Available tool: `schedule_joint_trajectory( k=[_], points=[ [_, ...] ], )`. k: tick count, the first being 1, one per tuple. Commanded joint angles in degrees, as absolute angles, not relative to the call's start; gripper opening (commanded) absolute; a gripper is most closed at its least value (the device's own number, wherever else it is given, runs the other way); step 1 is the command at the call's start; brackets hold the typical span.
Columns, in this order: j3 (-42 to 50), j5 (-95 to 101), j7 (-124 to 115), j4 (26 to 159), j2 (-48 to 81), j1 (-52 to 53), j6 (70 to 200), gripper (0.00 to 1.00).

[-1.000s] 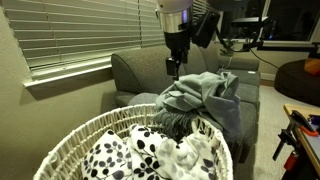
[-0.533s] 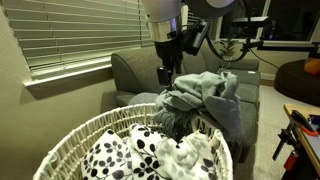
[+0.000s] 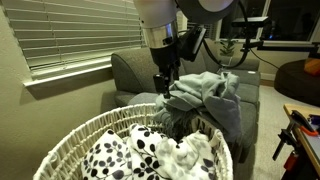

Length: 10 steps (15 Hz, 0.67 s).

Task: Put the green blanket in the basket on the couch

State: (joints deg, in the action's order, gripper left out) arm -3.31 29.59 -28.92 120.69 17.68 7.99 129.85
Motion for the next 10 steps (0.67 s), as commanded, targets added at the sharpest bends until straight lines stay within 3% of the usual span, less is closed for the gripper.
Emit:
schedule_joint_trajectory(
  k=[1, 10],
  points=[
    [-1.7, 29.2, -28.5, 120.1, 19.5, 9.7, 129.9, 1.00],
    [1.7, 32.7, -30.2, 120.9, 23.0, 11.1, 129.8, 1.00]
  ],
)
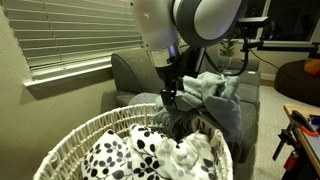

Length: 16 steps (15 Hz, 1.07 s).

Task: Put the green blanket in the basket on the couch

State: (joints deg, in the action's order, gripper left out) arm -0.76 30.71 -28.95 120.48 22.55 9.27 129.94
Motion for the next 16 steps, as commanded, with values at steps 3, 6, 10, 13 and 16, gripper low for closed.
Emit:
schedule_joint_trajectory(
  k=[3, 6, 10, 13, 16],
  points=[
    [3.0, 34.2, -31.0, 121.1, 23.9, 11.4, 129.9, 1.00],
    [3.2, 34.7, -31.4, 120.6, 25.4, 11.5, 130.2, 1.00],
    [3.2, 34.4, -31.8, 120.3, 26.5, 12.0, 130.4, 1.00],
    [3.4, 34.9, -32.1, 120.2, 26.8, 12.5, 130.3, 0.87],
    [3.7, 35.7, -32.4, 120.3, 26.5, 12.8, 130.1, 0.60]
  ],
)
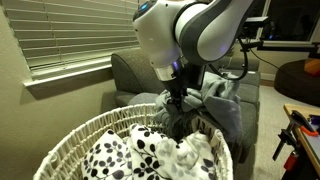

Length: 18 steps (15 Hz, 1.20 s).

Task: Put the green blanket in the basket on the couch

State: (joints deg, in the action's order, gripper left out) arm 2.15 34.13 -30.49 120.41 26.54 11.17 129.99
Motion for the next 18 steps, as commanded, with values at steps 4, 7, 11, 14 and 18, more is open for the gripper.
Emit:
schedule_joint_trajectory(
  k=[4, 7, 11, 14, 18],
  points=[
    [3.7, 36.6, -32.7, 120.7, 26.3, 12.9, 130.2, 0.33],
    [3.6, 37.0, -33.1, 120.7, 26.6, 12.8, 130.4, 0.14],
    [4.0, 37.3, -33.8, 121.8, 25.3, 12.6, 130.1, 0.00],
    [4.8, 39.0, -35.5, 122.9, 23.2, 12.6, 129.3, 0.01],
    [5.3, 41.4, -37.9, 124.8, 20.3, 12.2, 128.0, 0.01]
  ],
)
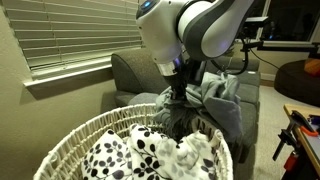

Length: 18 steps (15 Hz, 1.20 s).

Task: Put the green blanket in the basket on the couch

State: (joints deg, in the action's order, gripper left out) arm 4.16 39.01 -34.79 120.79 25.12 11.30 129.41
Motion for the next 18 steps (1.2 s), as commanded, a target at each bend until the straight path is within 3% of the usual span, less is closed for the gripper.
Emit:
schedule_joint_trajectory(
  k=[1, 18],
  points=[
    [5.2, 41.8, -38.4, 125.2, 19.6, 12.0, 127.6, 0.01],
    [6.1, 44.6, -44.5, 132.3, 13.9, 5.0, 126.5, 0.01]
  ],
)
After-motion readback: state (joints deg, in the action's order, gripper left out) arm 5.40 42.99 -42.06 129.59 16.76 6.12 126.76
